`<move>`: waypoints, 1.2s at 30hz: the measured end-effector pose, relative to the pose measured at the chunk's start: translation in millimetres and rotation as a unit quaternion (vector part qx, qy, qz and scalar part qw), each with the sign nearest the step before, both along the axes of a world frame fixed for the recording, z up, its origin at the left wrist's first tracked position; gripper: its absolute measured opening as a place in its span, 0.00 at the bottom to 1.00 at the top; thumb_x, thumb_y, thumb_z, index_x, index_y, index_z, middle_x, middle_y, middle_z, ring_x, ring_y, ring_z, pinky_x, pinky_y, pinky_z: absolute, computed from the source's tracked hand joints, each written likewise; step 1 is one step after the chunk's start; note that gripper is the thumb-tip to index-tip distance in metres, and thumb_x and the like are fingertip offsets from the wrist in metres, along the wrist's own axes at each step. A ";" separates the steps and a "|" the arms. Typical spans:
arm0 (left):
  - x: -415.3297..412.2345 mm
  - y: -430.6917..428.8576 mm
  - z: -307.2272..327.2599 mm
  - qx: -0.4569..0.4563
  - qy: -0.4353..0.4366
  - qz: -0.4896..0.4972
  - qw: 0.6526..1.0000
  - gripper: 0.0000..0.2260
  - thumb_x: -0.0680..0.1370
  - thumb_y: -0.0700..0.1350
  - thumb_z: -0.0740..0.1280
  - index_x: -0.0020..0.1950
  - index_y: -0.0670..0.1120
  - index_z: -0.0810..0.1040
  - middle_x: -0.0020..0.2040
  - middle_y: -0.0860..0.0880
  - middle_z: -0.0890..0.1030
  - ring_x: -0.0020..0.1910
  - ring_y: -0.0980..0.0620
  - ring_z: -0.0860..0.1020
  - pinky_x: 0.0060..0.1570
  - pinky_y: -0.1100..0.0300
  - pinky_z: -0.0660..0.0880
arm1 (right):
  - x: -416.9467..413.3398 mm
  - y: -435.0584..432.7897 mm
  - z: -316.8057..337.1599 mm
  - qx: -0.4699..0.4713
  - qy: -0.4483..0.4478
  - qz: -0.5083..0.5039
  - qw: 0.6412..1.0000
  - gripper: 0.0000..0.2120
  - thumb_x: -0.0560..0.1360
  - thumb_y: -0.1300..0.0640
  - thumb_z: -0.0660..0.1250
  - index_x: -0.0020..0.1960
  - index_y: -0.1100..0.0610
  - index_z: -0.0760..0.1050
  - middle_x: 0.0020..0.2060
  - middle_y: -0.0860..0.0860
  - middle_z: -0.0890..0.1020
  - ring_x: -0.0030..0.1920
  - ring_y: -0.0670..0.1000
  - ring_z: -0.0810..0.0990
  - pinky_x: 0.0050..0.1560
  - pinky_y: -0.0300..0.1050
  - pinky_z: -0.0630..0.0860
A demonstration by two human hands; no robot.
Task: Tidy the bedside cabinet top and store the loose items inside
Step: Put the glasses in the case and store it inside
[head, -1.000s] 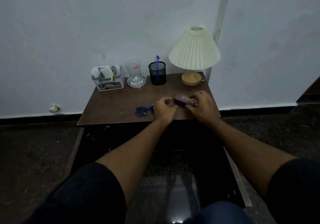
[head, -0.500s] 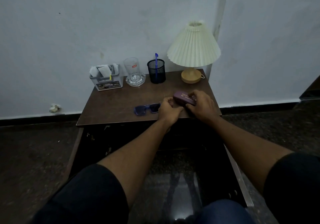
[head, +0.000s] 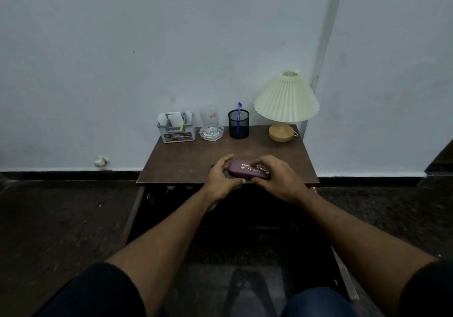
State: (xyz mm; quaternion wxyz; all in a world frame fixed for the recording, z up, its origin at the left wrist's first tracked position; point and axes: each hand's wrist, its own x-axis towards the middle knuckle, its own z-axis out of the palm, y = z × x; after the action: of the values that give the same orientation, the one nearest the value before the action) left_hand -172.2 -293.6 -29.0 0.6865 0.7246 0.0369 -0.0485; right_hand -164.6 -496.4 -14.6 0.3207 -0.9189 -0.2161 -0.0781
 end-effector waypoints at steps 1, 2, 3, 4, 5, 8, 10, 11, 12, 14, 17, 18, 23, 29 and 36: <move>-6.3 7.3 2.2 -0.004 -0.006 0.001 1.000 0.36 0.69 0.26 0.75 0.74 0.43 0.70 0.68 0.42 0.77 0.65 0.42 0.79 0.64 0.42 0.77 | -4.3 6.8 2.0 -0.002 0.001 0.009 1.000 0.21 0.71 0.53 0.76 0.62 0.48 0.77 0.59 0.46 0.81 0.59 0.47 0.79 0.61 0.44 0.76; -11.8 14.5 3.9 0.000 -0.015 0.003 1.000 0.34 0.69 0.26 0.75 0.72 0.42 0.71 0.67 0.41 0.77 0.66 0.42 0.78 0.66 0.42 0.76 | -8.4 14.1 3.6 -0.003 0.002 0.016 1.000 0.21 0.71 0.52 0.77 0.62 0.48 0.78 0.60 0.46 0.81 0.59 0.47 0.79 0.62 0.42 0.75; -16.5 21.6 5.0 0.005 -0.023 0.006 1.000 0.32 0.68 0.26 0.75 0.70 0.40 0.73 0.67 0.40 0.78 0.65 0.43 0.78 0.67 0.43 0.75 | -12.1 21.3 5.0 -0.003 0.002 0.023 1.000 0.21 0.71 0.52 0.77 0.63 0.48 0.78 0.60 0.46 0.81 0.60 0.46 0.79 0.62 0.41 0.75; -20.3 28.0 5.3 0.011 -0.026 0.008 1.000 0.30 0.68 0.26 0.75 0.69 0.39 0.74 0.65 0.40 0.78 0.62 0.46 0.79 0.67 0.46 0.76 | -15.4 27.6 5.4 -0.001 0.002 0.029 1.000 0.21 0.71 0.52 0.77 0.63 0.48 0.78 0.60 0.46 0.81 0.60 0.46 0.79 0.62 0.41 0.74; -25.2 35.5 6.1 0.016 -0.028 0.009 0.999 0.29 0.68 0.27 0.76 0.67 0.39 0.75 0.64 0.41 0.79 0.59 0.49 0.80 0.64 0.52 0.78 | -19.0 34.7 6.2 0.000 0.002 0.035 0.999 0.21 0.71 0.52 0.77 0.63 0.48 0.78 0.60 0.46 0.81 0.60 0.46 0.79 0.63 0.41 0.74; -38.7 55.7 8.6 0.038 -0.022 0.005 0.999 0.27 0.67 0.31 0.79 0.64 0.43 0.78 0.58 0.48 0.82 0.51 0.57 0.81 0.50 0.68 0.80 | -27.5 50.8 6.2 0.001 0.004 0.054 0.999 0.20 0.71 0.52 0.77 0.62 0.48 0.78 0.59 0.45 0.82 0.60 0.45 0.79 0.63 0.42 0.75; -45.1 64.9 9.0 0.047 -0.018 0.008 0.999 0.28 0.66 0.33 0.80 0.63 0.45 0.79 0.57 0.49 0.82 0.50 0.57 0.82 0.48 0.69 0.79 | -31.7 57.7 5.9 0.005 0.006 0.066 0.998 0.20 0.71 0.52 0.77 0.61 0.49 0.79 0.58 0.45 0.82 0.59 0.45 0.79 0.63 0.41 0.75; -47.0 69.0 8.5 0.049 -0.018 0.012 0.999 0.28 0.66 0.33 0.80 0.63 0.44 0.80 0.57 0.49 0.82 0.50 0.57 0.81 0.48 0.69 0.79 | -33.0 60.9 6.4 0.004 0.005 0.071 0.997 0.20 0.71 0.52 0.77 0.61 0.50 0.79 0.58 0.46 0.82 0.59 0.45 0.79 0.63 0.41 0.75; -48.2 71.5 7.4 0.051 -0.017 0.016 0.998 0.28 0.65 0.33 0.80 0.63 0.44 0.80 0.57 0.49 0.82 0.50 0.57 0.81 0.49 0.69 0.79 | -34.3 63.2 6.6 0.001 0.002 0.076 0.997 0.20 0.70 0.52 0.78 0.61 0.50 0.80 0.58 0.46 0.81 0.59 0.45 0.79 0.63 0.42 0.75; -50.8 74.0 5.9 0.056 -0.017 0.022 0.998 0.28 0.66 0.33 0.80 0.64 0.43 0.80 0.57 0.47 0.82 0.52 0.55 0.81 0.52 0.67 0.79 | -36.7 66.9 7.7 -0.003 -0.004 0.077 0.997 0.20 0.70 0.53 0.78 0.60 0.52 0.80 0.58 0.48 0.81 0.59 0.46 0.78 0.64 0.42 0.74; -54.6 73.9 4.7 0.057 -0.020 0.026 0.998 0.28 0.66 0.33 0.80 0.64 0.43 0.79 0.60 0.44 0.82 0.56 0.51 0.80 0.61 0.57 0.78 | -40.7 69.6 7.8 -0.006 -0.003 0.065 0.998 0.20 0.70 0.53 0.78 0.60 0.54 0.81 0.57 0.50 0.82 0.59 0.48 0.79 0.63 0.41 0.73; -55.9 73.7 4.3 0.055 -0.018 0.027 0.998 0.28 0.66 0.33 0.80 0.64 0.43 0.79 0.60 0.43 0.82 0.57 0.51 0.80 0.63 0.55 0.78 | -42.1 69.9 7.7 -0.006 0.001 0.064 0.998 0.20 0.70 0.54 0.78 0.61 0.54 0.81 0.57 0.50 0.82 0.59 0.49 0.79 0.63 0.41 0.73; -61.6 75.0 4.0 0.047 -0.012 0.011 0.999 0.29 0.66 0.31 0.79 0.66 0.43 0.78 0.61 0.44 0.81 0.54 0.54 0.80 0.53 0.67 0.79 | -46.2 70.6 7.5 -0.004 0.015 0.062 0.998 0.21 0.69 0.53 0.79 0.60 0.53 0.82 0.57 0.50 0.83 0.58 0.48 0.80 0.60 0.40 0.75; -68.7 75.7 2.8 0.038 -0.019 0.004 0.999 0.32 0.66 0.31 0.80 0.68 0.44 0.77 0.64 0.44 0.80 0.61 0.50 0.79 0.53 0.67 0.79 | -47.9 68.5 11.9 0.011 0.033 0.058 0.998 0.19 0.71 0.51 0.78 0.60 0.53 0.82 0.55 0.48 0.85 0.52 0.44 0.82 0.53 0.35 0.77; -77.5 70.2 1.0 0.001 -0.022 -0.013 1.000 0.48 0.66 0.31 0.80 0.79 0.56 0.63 0.61 0.43 0.82 0.61 0.47 0.82 0.59 0.50 0.80 | -37.0 60.1 26.1 0.105 0.047 -0.018 0.993 0.12 0.72 0.47 0.77 0.53 0.51 0.86 0.45 0.43 0.87 0.45 0.38 0.84 0.44 0.27 0.74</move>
State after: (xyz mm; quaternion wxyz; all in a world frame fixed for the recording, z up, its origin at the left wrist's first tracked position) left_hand -249.7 -223.4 -28.0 0.6854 0.7269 0.0128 -0.0412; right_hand -201.6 -436.3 11.6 0.4234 -0.8867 -0.1749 -0.0625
